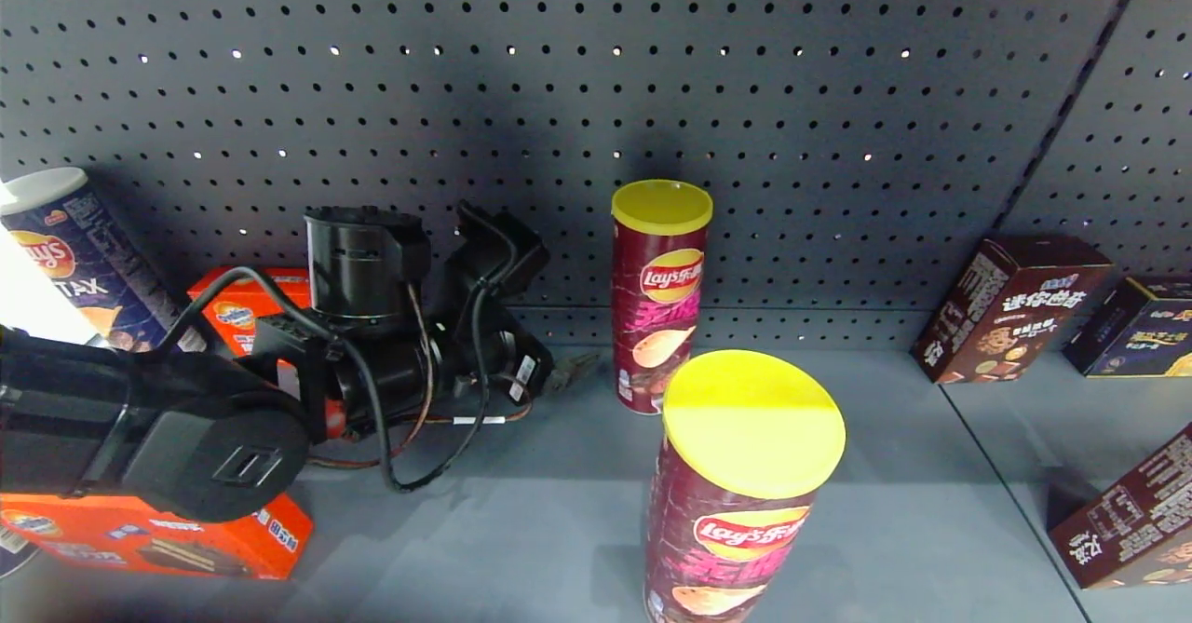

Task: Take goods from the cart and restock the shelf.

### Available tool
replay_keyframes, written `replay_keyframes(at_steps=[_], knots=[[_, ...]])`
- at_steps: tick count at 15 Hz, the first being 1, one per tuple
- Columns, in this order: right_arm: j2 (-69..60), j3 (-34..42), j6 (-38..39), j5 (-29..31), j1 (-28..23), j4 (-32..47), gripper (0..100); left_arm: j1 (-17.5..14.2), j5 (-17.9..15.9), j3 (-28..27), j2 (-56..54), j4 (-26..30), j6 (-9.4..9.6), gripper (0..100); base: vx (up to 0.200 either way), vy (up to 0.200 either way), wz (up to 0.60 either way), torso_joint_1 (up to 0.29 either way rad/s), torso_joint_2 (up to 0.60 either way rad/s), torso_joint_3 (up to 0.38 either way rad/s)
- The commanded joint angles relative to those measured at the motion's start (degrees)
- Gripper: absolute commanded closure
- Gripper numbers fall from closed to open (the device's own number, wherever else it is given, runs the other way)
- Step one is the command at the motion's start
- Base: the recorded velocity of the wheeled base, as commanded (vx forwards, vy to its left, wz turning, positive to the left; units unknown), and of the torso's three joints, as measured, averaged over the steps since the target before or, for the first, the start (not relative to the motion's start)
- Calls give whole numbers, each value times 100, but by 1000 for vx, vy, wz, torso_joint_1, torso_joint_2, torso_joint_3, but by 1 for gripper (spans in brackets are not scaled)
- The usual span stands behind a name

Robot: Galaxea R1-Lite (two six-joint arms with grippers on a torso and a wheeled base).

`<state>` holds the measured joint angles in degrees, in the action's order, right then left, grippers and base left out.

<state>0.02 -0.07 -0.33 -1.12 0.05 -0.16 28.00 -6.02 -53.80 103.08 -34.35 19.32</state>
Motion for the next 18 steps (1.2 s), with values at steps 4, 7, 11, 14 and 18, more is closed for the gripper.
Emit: replay_keyframes(at_steps=[4,7,11,14,18], knots=[[-2,-1,-2,-11,4,-2,0,-5,119,-298,362,-1,-34,0,0,0,0,0,0,0],[-2,7,-2,-2,4,-2,0,4,119,-368,397,-1,-34,0,0,0,0,0,0,0],[-2,-1,-2,-11,4,-2,0,12,119,-474,493,-1,-34,0,0,0,0,0,0,0],[-2,-1,-2,-2,4,-2,0,47,119,-439,476,-10,-34,0,0,0,0,0,0,0],[-2,-1,-2,-2,4,-2,0,65,92,-263,54,-1,19,0,0,0,0,0,0,0]])
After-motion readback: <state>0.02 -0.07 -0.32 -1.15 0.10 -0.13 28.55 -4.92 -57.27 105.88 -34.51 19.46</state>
